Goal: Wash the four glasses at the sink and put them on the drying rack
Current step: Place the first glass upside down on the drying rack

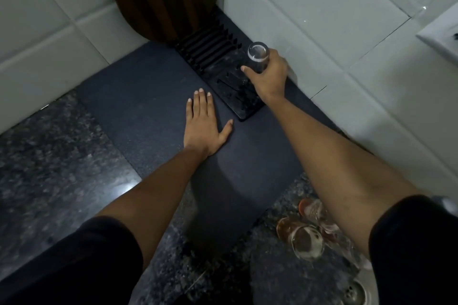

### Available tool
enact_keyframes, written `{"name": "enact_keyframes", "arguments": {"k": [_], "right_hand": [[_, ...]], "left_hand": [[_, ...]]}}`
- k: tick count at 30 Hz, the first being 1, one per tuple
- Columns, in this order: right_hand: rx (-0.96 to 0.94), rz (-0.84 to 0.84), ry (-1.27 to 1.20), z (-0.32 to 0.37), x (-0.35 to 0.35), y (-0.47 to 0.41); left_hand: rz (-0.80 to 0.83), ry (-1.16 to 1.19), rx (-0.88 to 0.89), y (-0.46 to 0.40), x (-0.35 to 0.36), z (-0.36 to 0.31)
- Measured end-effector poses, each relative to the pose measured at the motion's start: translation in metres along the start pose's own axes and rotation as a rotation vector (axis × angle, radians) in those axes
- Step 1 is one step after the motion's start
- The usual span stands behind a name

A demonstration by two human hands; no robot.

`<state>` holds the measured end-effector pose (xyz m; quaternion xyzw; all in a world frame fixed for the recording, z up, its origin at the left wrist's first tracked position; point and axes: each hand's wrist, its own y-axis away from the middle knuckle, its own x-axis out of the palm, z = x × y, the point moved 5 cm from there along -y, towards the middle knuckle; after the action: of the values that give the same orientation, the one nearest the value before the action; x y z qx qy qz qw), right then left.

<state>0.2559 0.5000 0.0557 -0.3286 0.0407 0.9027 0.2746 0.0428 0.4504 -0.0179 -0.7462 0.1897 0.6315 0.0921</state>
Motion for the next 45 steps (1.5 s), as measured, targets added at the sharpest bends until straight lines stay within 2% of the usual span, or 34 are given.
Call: {"name": "enact_keyframes", "arguments": {"k": [6,12,18,23,26,29,32,40,45], "right_hand": [[0.086,0.049,0.048,0.002,-0.016,0.009],[0.115,0.011,0.064,-0.003,-0.088,0.064],[0.160,-0.041,-0.004,-0.032,-0.184,0.158],[0.076,-0.059,0.102,-0.061,-0.254,0.257],[0.125,0.008,0.105,-0.086,-0.279,0.304],[0.260,0.192,0.005,-0.106,-0.278,0.335],[0.271,0.290,-0.006,-0.116,-0.270,0.350],[0.170,0.089,0.014,-0.124,-0.268,0.364],[0.255,-0.098,-0.033,-0.133,-0.290,0.387]], "left_hand": [[0.014,0.015,0.008,0.003,-0.003,0.000],[0.093,0.070,0.032,0.027,-0.006,-0.012],[0.087,0.138,0.211,0.119,0.013,-0.074],[0.078,0.134,0.260,0.208,0.042,-0.116],[0.060,0.109,0.291,0.259,0.054,-0.131],[0.054,0.090,0.299,0.293,0.060,-0.146],[0.072,0.066,0.316,0.313,0.066,-0.158],[0.067,0.083,0.348,0.317,0.070,-0.161],[0.037,0.383,0.366,0.342,0.054,-0.169]]}}
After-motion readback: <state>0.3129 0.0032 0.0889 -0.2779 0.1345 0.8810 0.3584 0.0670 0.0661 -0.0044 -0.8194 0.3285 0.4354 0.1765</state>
